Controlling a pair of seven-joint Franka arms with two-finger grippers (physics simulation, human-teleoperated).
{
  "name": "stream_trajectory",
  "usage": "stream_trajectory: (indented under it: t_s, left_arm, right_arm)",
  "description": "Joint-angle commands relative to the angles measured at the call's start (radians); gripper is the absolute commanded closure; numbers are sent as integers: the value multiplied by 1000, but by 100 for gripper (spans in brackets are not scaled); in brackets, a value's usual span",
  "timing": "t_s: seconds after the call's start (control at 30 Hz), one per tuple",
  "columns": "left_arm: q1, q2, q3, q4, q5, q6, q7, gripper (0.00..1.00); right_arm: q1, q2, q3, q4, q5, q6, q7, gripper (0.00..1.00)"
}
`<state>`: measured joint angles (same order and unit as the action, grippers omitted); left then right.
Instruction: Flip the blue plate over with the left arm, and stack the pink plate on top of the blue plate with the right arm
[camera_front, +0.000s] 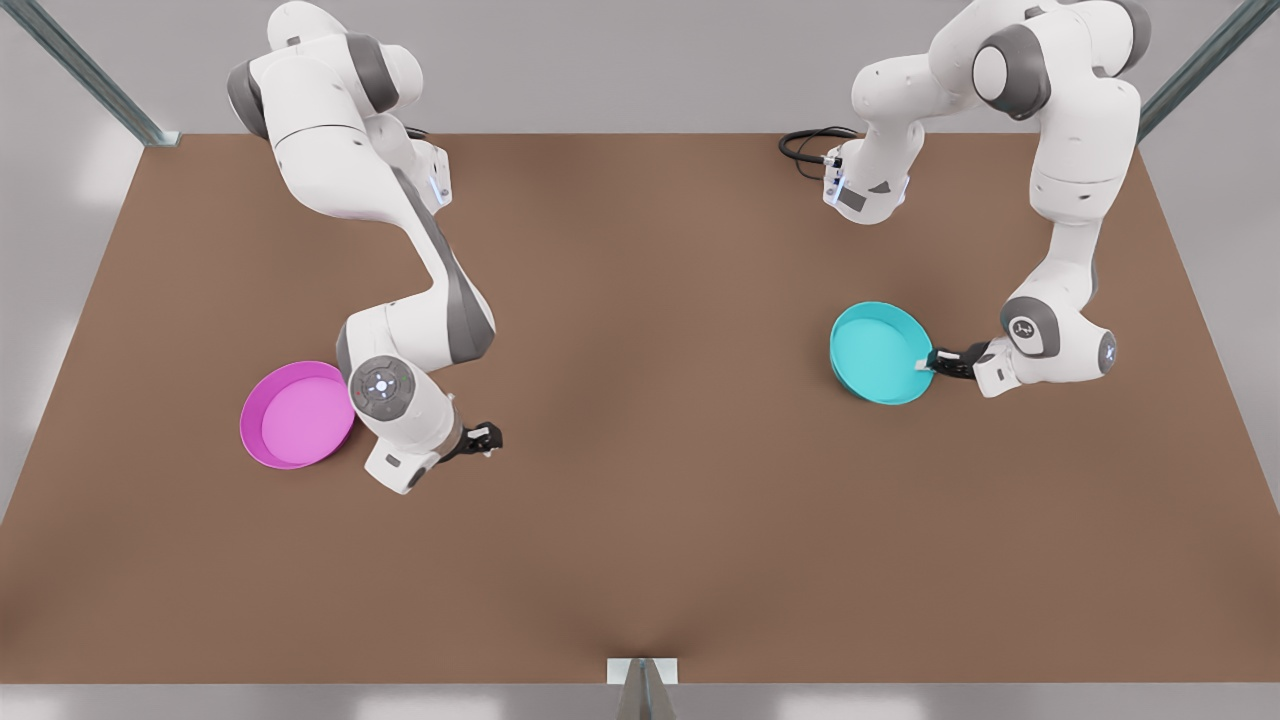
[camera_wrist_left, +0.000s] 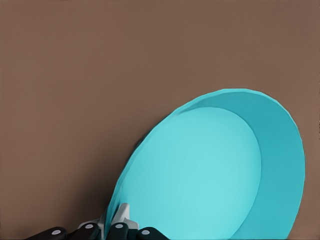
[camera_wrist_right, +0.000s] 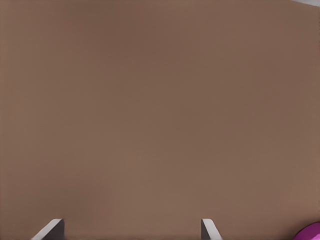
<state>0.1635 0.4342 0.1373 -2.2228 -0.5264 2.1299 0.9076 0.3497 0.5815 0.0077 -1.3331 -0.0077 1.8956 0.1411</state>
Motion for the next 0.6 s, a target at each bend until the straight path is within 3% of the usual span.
stream_trajectory:
  t_s: [0.0, 0.57]
  left_arm:
    - [-1, -2, -1, 0, -53, -4, 2, 79]
    - [-39, 3, -27, 164, -38, -16, -180, 79]
  right_arm:
    - [0, 0, 0, 0, 0, 0, 0, 0]
    - [3, 0, 0, 0, -2, 0, 0, 0]
